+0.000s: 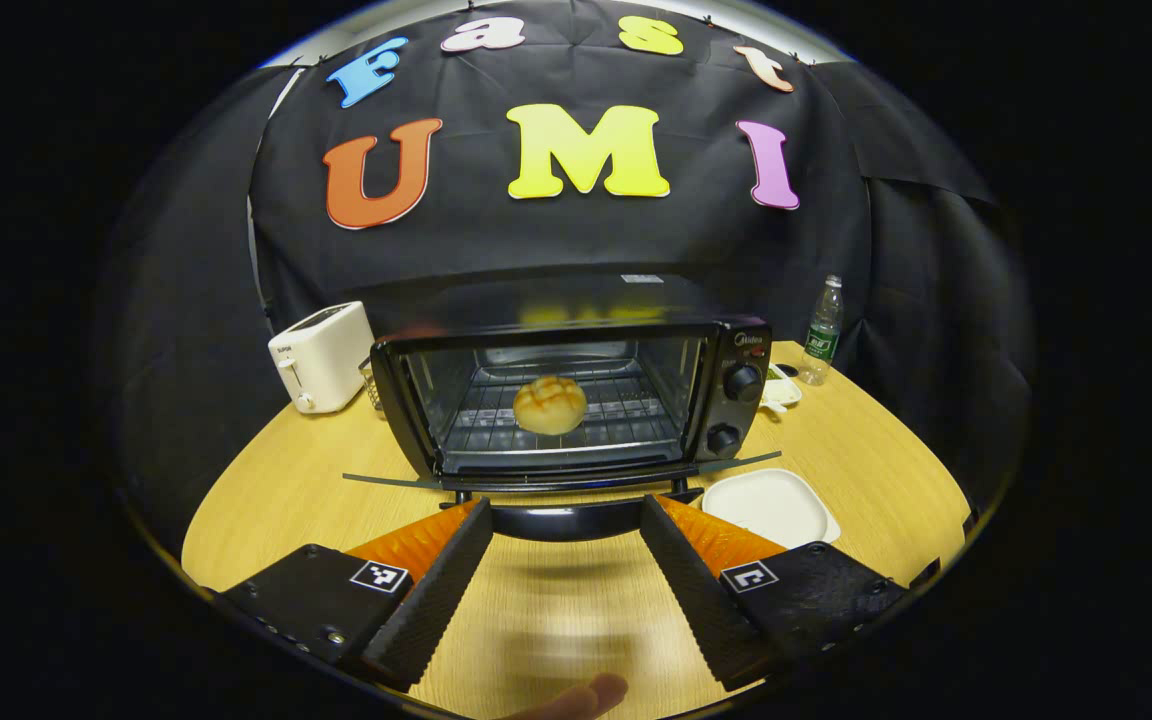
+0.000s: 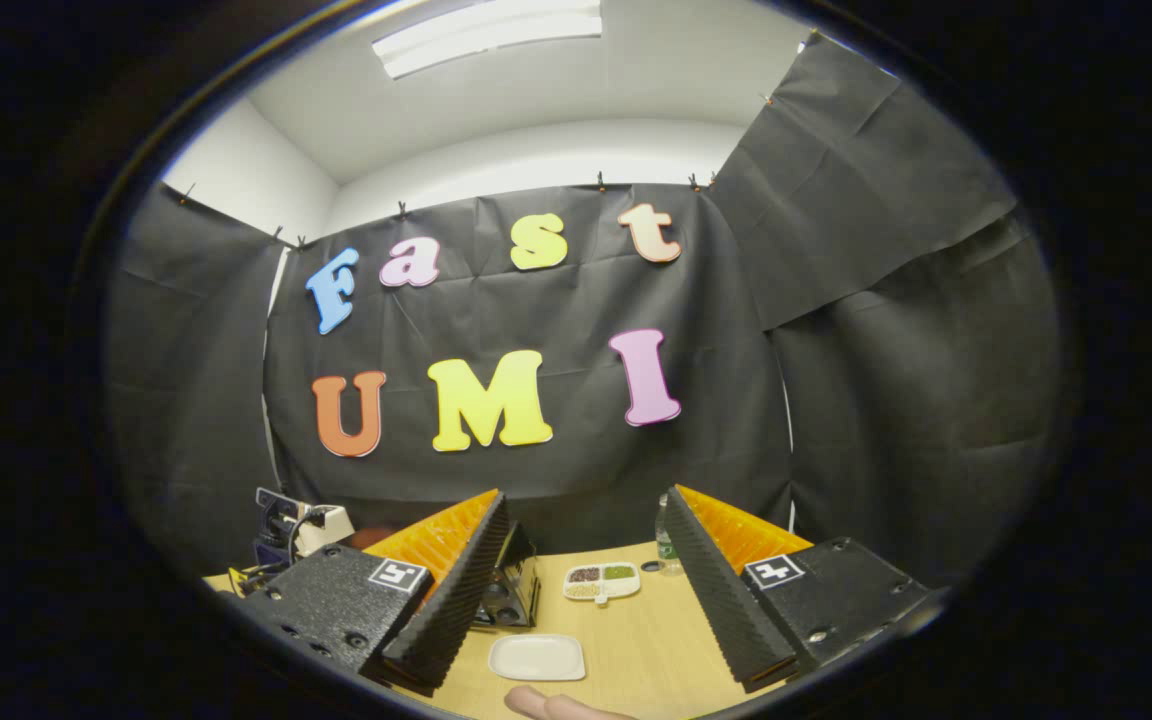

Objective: Open the electric oven with the left hand, put the food in, and close the electric oven.

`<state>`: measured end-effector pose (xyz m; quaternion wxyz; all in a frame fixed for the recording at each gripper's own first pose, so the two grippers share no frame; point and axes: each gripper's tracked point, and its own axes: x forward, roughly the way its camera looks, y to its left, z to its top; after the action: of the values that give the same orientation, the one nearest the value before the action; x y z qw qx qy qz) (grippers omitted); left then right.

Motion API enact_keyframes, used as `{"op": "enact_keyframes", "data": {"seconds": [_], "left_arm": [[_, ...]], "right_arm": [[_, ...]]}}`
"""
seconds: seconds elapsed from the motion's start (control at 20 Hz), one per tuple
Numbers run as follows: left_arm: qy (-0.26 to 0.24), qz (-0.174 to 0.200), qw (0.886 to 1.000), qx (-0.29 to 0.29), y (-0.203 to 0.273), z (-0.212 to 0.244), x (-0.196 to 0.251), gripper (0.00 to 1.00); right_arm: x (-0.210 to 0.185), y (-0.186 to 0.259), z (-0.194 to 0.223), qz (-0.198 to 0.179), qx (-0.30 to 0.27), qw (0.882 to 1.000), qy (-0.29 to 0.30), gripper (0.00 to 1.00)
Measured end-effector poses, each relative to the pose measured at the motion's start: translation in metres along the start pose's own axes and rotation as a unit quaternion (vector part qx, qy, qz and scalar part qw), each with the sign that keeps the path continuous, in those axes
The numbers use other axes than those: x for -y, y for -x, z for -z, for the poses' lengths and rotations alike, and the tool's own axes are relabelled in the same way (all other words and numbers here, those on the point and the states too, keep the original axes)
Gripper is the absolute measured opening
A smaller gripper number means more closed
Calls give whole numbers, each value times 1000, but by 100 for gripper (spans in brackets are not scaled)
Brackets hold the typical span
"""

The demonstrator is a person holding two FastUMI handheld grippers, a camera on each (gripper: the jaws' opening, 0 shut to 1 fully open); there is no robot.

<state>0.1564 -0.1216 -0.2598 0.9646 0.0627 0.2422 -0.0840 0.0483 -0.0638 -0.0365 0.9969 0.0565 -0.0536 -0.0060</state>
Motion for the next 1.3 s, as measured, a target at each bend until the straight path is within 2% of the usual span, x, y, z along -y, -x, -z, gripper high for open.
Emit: {"op": "enact_keyframes", "data": {"seconds": [0.35,0.4,0.45,0.6,1.0,1.05,1.1,1.15,1.3], "left_arm": [[-8,-6,999,41,-33,-57,-10,98],[-9,-8,999,44,-38,-61,-12,98],[-6,-7,999,44,-41,-63,-12,98],[-2,-9,999,42,-39,-65,-14,98],[-8,-7,996,87,21,-85,-15,98],[-12,-9,995,95,28,-85,-14,98],[-12,-10,994,104,40,-90,-14,98],[-12,-10,993,115,53,-97,-15,98],[3,-9,989,150,96,-114,-15,97]], "right_arm": [[-2,6,-8,6,11,1000,21,94],[-1,7,-8,7,11,1000,23,100],[-1,7,-9,8,11,1000,25,100],[-1,10,-11,12,13,999,28,94],[-20,28,-13,2,10,999,33,94],[-25,31,-13,-2,8,999,33,100],[-27,33,-12,-4,5,999,34,100],[-29,36,-11,-5,4,999,35,94],[-39,44,-15,-12,6,999,38,94]]}}
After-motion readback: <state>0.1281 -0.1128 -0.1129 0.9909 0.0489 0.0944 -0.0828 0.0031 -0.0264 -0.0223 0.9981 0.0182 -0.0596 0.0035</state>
